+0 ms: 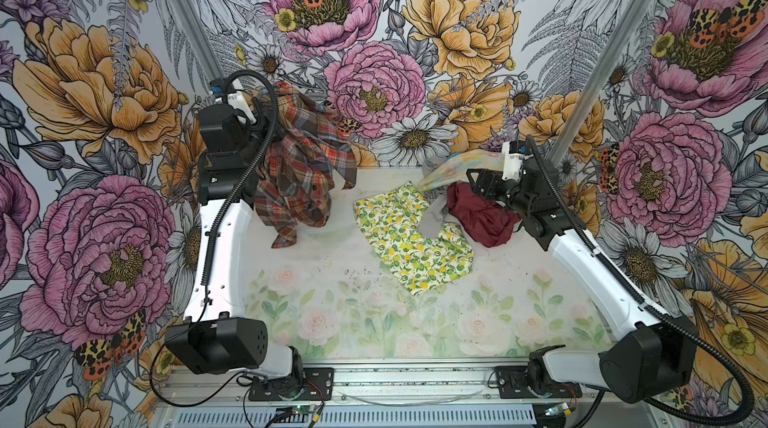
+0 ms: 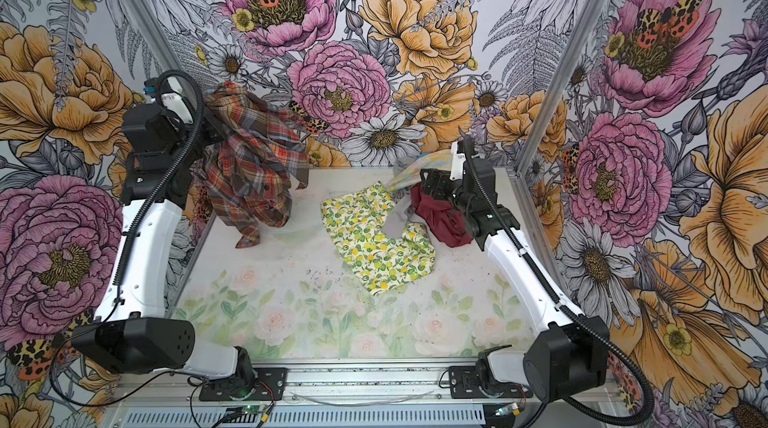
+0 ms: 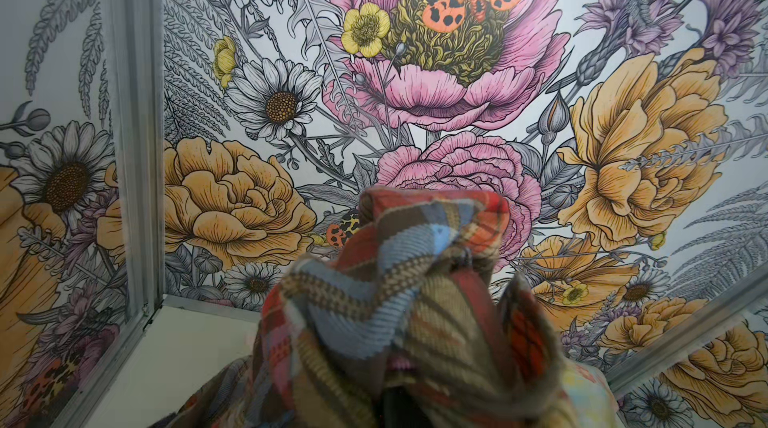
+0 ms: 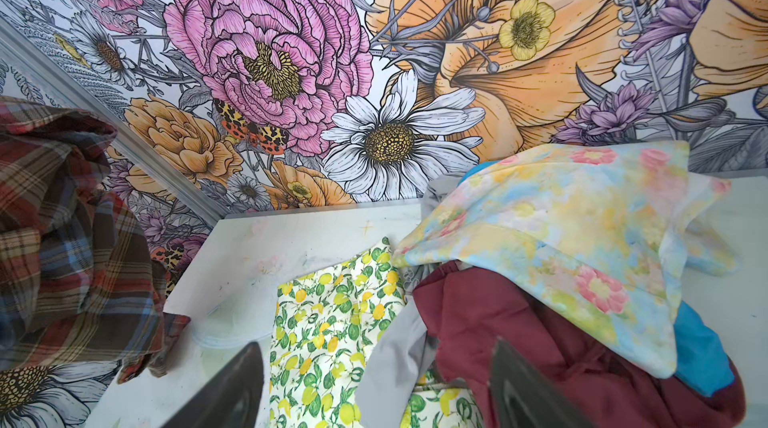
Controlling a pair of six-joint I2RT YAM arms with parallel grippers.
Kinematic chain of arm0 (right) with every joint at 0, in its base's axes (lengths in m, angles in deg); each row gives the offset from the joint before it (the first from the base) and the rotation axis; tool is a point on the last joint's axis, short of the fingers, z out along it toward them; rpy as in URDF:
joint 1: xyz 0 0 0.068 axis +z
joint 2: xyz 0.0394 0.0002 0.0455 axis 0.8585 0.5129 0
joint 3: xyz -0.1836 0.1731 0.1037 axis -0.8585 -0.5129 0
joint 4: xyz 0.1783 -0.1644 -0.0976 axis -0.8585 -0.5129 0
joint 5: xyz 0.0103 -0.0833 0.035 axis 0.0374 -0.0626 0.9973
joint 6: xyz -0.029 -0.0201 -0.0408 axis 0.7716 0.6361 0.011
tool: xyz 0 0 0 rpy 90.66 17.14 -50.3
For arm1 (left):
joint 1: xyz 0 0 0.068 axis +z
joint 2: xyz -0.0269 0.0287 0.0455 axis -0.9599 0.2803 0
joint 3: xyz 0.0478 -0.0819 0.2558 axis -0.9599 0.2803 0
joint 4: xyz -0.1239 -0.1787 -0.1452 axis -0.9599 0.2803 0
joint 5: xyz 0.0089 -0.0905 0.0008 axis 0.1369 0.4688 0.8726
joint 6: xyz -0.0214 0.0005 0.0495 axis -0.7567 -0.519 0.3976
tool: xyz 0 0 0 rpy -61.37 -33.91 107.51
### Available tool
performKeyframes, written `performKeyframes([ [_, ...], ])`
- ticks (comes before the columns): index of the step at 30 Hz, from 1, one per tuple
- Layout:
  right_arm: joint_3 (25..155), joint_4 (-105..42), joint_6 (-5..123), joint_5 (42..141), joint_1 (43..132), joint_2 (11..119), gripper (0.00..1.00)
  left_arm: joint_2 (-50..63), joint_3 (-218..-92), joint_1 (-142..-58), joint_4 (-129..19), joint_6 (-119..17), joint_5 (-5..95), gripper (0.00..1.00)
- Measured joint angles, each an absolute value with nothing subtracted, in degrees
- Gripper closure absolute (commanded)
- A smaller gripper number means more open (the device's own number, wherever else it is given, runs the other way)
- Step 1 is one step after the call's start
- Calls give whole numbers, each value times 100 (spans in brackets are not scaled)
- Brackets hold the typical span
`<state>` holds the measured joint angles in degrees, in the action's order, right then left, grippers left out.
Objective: Pick out a specific cloth from the pile
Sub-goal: 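Carry the plaid shirt with the left gripper while the right gripper withdraws, then lower the plaid shirt onto the table away from the pile with the left gripper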
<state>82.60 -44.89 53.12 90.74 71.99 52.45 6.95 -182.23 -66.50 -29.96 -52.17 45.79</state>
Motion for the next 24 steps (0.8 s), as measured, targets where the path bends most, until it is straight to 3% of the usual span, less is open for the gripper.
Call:
performKeyframes([
  [9, 8258, -4489, 5312, 9030, 7323, 5245, 14, 26, -17447, -6263, -3119, -5324, 4673, 100],
  [24, 7834, -4270, 5307, 9032, 7382, 5070, 14, -990, -14514, -5751, -3114, -5591, 4494, 100],
])
